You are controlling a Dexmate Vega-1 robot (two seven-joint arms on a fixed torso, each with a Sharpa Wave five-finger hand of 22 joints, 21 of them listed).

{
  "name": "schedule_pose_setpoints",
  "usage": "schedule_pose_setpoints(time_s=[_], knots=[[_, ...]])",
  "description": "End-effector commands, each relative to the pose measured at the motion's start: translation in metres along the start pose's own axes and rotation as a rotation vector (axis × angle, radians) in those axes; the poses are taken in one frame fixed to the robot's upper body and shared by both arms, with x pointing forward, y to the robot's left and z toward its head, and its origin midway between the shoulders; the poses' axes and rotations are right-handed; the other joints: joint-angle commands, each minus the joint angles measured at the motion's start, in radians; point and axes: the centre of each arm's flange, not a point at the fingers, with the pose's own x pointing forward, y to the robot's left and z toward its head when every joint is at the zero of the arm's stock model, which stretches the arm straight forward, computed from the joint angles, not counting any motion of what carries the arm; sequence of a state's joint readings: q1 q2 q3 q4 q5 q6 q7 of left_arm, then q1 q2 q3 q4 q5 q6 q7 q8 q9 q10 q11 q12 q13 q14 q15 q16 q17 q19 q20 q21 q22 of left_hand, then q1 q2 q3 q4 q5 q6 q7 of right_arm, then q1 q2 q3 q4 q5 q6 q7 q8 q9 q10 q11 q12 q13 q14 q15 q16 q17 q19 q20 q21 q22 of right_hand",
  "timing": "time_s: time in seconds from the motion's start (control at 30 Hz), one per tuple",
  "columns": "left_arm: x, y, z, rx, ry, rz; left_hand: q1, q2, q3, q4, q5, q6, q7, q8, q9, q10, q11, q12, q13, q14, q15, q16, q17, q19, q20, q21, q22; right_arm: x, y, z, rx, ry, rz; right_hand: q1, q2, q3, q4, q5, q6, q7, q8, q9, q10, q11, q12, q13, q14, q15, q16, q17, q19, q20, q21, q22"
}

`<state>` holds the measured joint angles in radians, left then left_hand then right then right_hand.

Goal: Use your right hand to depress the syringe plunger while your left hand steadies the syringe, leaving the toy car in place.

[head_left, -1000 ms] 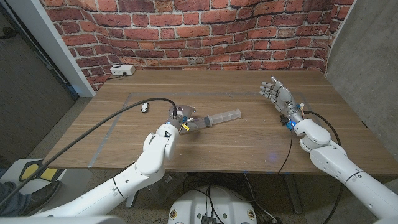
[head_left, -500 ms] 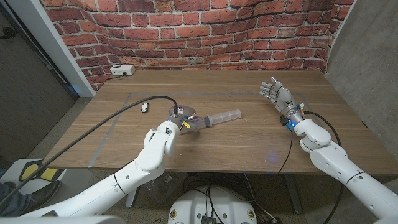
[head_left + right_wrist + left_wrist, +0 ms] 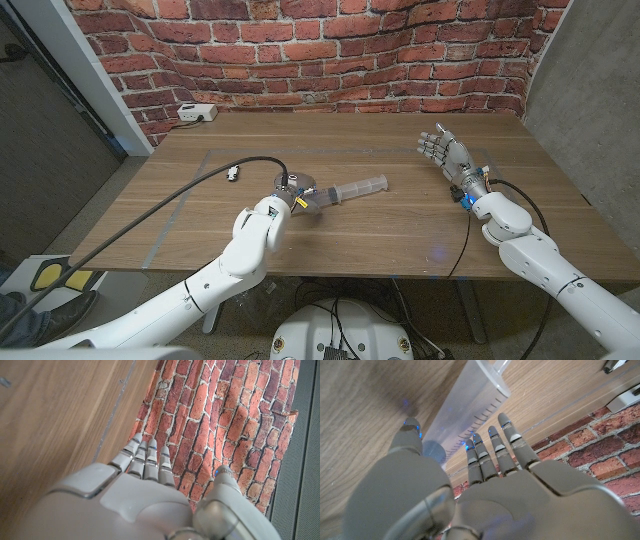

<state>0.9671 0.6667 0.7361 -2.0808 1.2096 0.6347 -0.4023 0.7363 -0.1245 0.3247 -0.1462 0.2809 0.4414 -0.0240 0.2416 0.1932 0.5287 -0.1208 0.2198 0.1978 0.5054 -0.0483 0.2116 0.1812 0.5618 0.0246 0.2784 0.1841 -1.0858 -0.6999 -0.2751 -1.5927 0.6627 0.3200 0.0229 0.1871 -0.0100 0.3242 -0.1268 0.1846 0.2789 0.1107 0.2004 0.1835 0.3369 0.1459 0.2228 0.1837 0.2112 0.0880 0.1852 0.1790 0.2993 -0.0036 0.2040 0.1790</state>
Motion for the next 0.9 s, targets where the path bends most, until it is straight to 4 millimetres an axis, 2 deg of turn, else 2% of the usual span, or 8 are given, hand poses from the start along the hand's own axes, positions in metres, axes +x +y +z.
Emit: schedule_pose_setpoints(time_s=[0.03, 0.2, 0.47, 0.73, 0.9], knots=[[0.0065, -0.0048, -0.0018, -0.031, -0.024, -0.045, 0.02, 0.008, 0.013, -0.004, -0.005, 0.0, 0.012, -0.002, 0.003, 0.003, 0.008, -0.004, 0.003, 0.001, -0.039, -0.005, 0.002, 0.025, -0.001, 0.012, 0.0, 0.0011, 0.0029, -0.0022, 0.006, 0.009, -0.002, 0.011, 0.002, 0.0, -0.004, -0.003, 0.007, -0.002, -0.001, 0.006, 0.01, 0.001, 0.001, 0.005, 0.011, 0.002, 0.003, 0.004, 0.01, 0.0, 0.006, 0.006], [0.0081, -0.0051, 0.0003, -0.038, -0.036, -0.057, 0.048, 0.019, 0.022, -0.008, -0.014, 0.011, 0.021, -0.001, 0.003, 0.019, 0.014, -0.002, 0.003, 0.023, -0.031, -0.001, 0.001, 0.058, -0.012, 0.019, -0.002, 0.0003, 0.0029, -0.0025, 0.005, 0.007, -0.004, 0.011, 0.002, 0.0, -0.004, -0.003, 0.007, -0.002, -0.001, 0.006, 0.01, 0.001, 0.001, 0.005, 0.01, 0.003, 0.002, 0.004, 0.01, 0.0, 0.006, 0.006], [0.0105, -0.0035, 0.0036, -0.054, -0.054, -0.065, 0.113, 0.041, 0.047, -0.015, -0.036, 0.063, 0.029, 0.01, 0.003, 0.066, 0.007, 0.005, 0.003, 0.077, -0.042, 0.005, 0.0, 0.111, -0.032, 0.026, -0.005, -0.0028, 0.002, -0.0022, 0.006, 0.006, -0.008, 0.01, 0.002, -0.001, -0.003, -0.003, 0.007, -0.002, -0.001, 0.006, 0.009, 0.0, 0.001, 0.005, 0.011, 0.002, 0.002, 0.005, 0.01, -0.001, 0.006, 0.006], [0.0121, -0.0023, 0.0058, -0.077, -0.062, -0.063, 0.209, 0.092, 0.093, -0.02, -0.071, 0.109, 0.037, 0.015, 0.003, 0.114, 0.01, 0.008, 0.004, 0.13, -0.051, 0.006, 0.0, 0.162, -0.057, 0.03, -0.007, -0.0044, 0.0006, -0.0007, -0.001, 0.001, -0.002, 0.01, 0.002, -0.002, -0.003, -0.003, 0.007, -0.002, -0.002, 0.006, 0.008, 0.0, 0.0, 0.005, 0.011, 0.001, 0.002, 0.005, 0.01, 0.0, 0.005, 0.006], [0.0135, -0.001, 0.0064, -0.09, -0.06, -0.058, 0.279, 0.143, 0.133, -0.023, -0.078, 0.129, 0.053, 0.013, 0.004, 0.137, 0.018, 0.008, 0.004, 0.149, -0.049, 0.003, 0.003, 0.178, -0.054, 0.028, -0.007, -0.0038, -0.0003, 0.0004, 0.007, 0.0, -0.004, 0.01, 0.002, -0.002, -0.003, -0.003, 0.007, -0.002, -0.002, 0.006, 0.009, 0.0, 0.0, 0.005, 0.01, 0.001, 0.002, 0.005, 0.011, -0.001, 0.006, 0.006]])
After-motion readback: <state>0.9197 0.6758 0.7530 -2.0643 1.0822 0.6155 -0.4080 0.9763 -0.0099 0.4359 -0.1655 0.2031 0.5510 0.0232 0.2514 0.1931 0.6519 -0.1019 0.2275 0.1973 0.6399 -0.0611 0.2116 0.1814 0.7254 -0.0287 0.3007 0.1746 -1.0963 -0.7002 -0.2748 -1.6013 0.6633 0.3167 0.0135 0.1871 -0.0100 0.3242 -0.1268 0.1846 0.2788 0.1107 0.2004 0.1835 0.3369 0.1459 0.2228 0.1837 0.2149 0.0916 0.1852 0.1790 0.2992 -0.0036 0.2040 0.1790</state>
